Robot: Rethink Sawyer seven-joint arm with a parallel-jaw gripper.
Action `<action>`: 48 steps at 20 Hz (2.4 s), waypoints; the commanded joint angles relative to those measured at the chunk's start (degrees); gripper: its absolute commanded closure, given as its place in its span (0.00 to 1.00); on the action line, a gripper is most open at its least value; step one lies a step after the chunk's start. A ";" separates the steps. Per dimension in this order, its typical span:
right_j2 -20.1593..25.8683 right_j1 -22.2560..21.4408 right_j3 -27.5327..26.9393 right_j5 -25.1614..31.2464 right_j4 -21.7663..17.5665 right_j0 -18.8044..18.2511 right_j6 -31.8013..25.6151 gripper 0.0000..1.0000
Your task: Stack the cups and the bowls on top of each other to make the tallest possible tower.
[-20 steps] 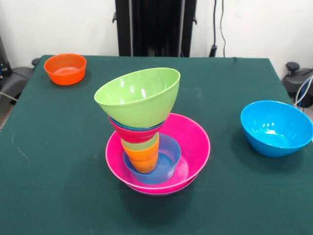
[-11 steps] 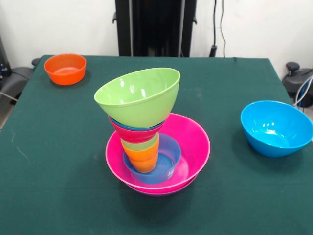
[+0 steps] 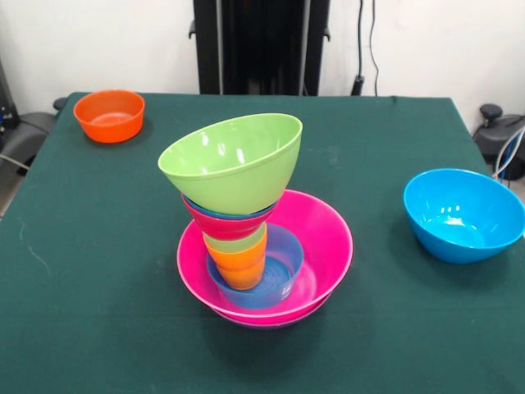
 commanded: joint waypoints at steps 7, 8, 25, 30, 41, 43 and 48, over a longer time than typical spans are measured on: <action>11.18 4.22 6.69 4.06 -5.78 -5.66 -23.71 0.00; 11.57 4.40 6.56 3.91 -6.14 -6.14 -24.23 0.00; 20.49 8.19 1.83 8.25 -13.03 -18.35 -37.88 0.00; 22.44 9.94 1.70 6.86 -14.20 -20.36 -38.88 0.00; 26.90 15.28 0.72 3.38 -17.34 -23.41 -38.32 0.00; 27.43 16.17 0.42 2.89 -18.05 -23.73 -37.93 0.00; 28.75 19.46 -0.62 0.86 -20.21 -24.28 -36.55 0.00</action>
